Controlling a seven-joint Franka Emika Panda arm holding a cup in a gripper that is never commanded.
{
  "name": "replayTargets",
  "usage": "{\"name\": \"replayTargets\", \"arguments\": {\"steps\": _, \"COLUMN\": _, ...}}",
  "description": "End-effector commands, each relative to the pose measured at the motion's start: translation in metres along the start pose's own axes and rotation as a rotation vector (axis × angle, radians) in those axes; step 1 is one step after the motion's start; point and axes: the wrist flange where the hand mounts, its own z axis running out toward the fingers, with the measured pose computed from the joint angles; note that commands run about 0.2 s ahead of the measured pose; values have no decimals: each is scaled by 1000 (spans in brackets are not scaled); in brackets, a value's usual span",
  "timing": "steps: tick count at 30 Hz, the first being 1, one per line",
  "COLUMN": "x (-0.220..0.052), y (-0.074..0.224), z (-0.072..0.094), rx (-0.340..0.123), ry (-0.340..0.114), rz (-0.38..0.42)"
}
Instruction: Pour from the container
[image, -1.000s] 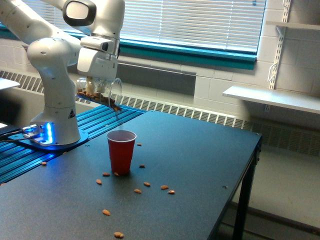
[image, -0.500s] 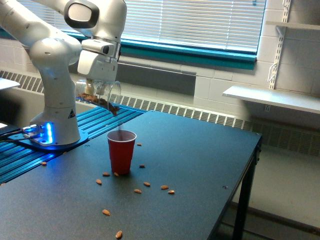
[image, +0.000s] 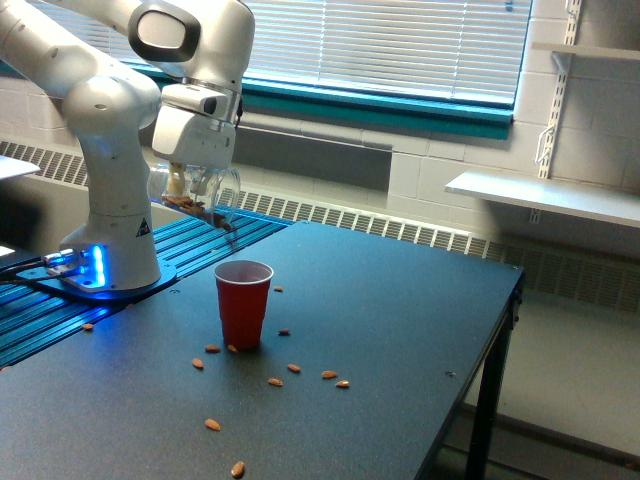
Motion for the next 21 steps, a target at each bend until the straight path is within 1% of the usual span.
{"name": "replayTargets", "arguments": {"steps": 1, "x": -13, "y": -12, "z": 13, "rx": -24, "ry": -18, "rz": 8}}
{"name": "replayTargets", "arguments": {"steps": 13, "x": -20, "y": -28, "z": 21, "rx": -48, "ry": -29, "rz": -24}}
{"name": "replayTargets", "arguments": {"steps": 21, "x": -23, "y": -33, "z": 26, "rx": -62, "ry": -34, "rz": -21}}
